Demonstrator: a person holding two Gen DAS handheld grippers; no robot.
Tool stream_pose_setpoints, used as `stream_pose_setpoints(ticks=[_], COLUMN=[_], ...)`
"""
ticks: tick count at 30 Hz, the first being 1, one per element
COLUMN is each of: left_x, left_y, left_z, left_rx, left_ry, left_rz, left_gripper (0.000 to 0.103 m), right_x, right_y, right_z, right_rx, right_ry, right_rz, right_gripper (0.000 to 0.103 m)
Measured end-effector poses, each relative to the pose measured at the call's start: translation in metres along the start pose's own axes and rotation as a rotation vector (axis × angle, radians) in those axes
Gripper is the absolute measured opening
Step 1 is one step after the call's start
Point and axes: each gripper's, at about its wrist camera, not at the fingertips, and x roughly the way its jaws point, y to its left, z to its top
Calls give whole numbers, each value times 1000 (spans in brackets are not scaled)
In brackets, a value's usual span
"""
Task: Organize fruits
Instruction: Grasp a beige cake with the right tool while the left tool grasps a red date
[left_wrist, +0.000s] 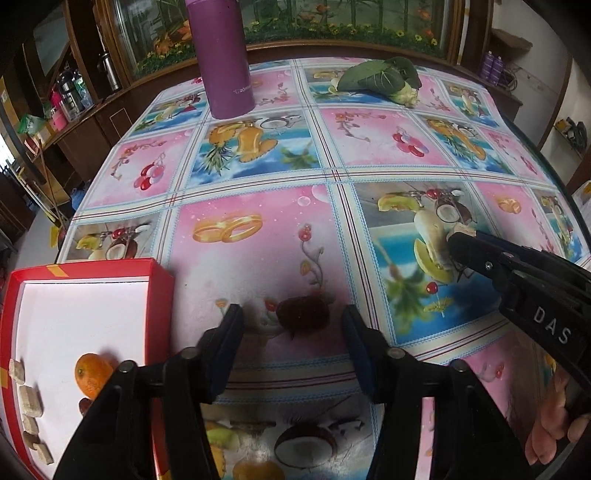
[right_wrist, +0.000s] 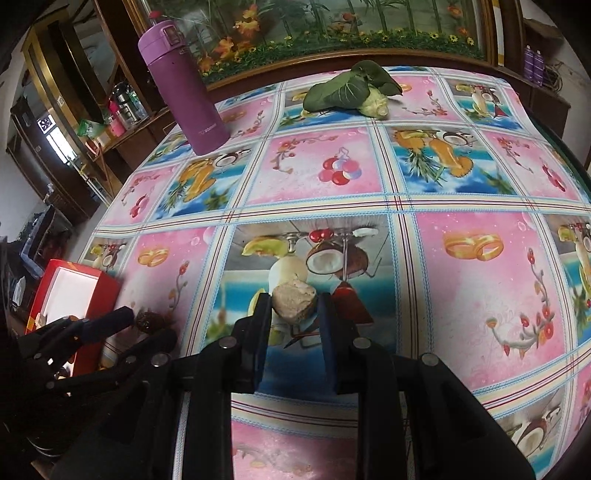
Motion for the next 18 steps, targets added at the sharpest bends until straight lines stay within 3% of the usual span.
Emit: stream_pose_setpoints(ticks=[3,5,11,18], left_x=[2,2,1,-2], left_y=[1,2,-2,-3], left_z=[3,3,1,-3], left_rx=[-11,-21,-13,-34], left_ry=[-6,-8,-23,-25], left_rz=[-21,-45,-48,-35], left_gripper=[48,40,28,28], right_x=[1,2,-1,-7], right_y=[1,2,0,0], right_z=[-1,-1,0,1], right_rx=[-1,-1,12,21], right_ry=[6,7,-3,-15], right_rz=[3,2,7,23], right_gripper=[28,28,28,28])
